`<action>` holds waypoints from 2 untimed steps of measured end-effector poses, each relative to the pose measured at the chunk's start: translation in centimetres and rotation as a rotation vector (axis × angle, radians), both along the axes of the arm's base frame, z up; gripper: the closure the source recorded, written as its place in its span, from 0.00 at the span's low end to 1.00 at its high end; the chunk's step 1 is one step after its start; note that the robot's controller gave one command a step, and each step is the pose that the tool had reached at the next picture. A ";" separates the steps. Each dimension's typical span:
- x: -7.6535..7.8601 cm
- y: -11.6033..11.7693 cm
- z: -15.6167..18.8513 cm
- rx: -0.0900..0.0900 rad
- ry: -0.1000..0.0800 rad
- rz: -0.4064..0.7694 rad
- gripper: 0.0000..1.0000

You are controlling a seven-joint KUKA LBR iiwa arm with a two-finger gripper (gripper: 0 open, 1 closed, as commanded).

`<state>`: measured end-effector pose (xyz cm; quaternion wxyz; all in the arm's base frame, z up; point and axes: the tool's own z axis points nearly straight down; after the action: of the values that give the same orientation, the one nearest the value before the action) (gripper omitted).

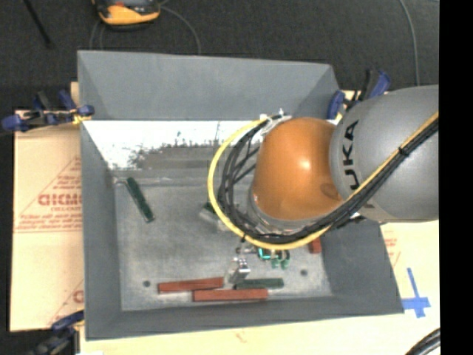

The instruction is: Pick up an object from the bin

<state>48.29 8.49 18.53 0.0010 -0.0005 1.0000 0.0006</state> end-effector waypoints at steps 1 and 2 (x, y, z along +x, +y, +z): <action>-0.2 0.6 -4.3 -0.001 -0.006 0.078 0.00; -0.3 3.1 -10.7 0.000 0.001 0.146 1.00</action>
Offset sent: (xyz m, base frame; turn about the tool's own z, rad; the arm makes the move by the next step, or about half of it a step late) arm -0.0065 0.0306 -0.1153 -0.1491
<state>47.97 11.57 7.79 0.0006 -0.0732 0.9973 0.0004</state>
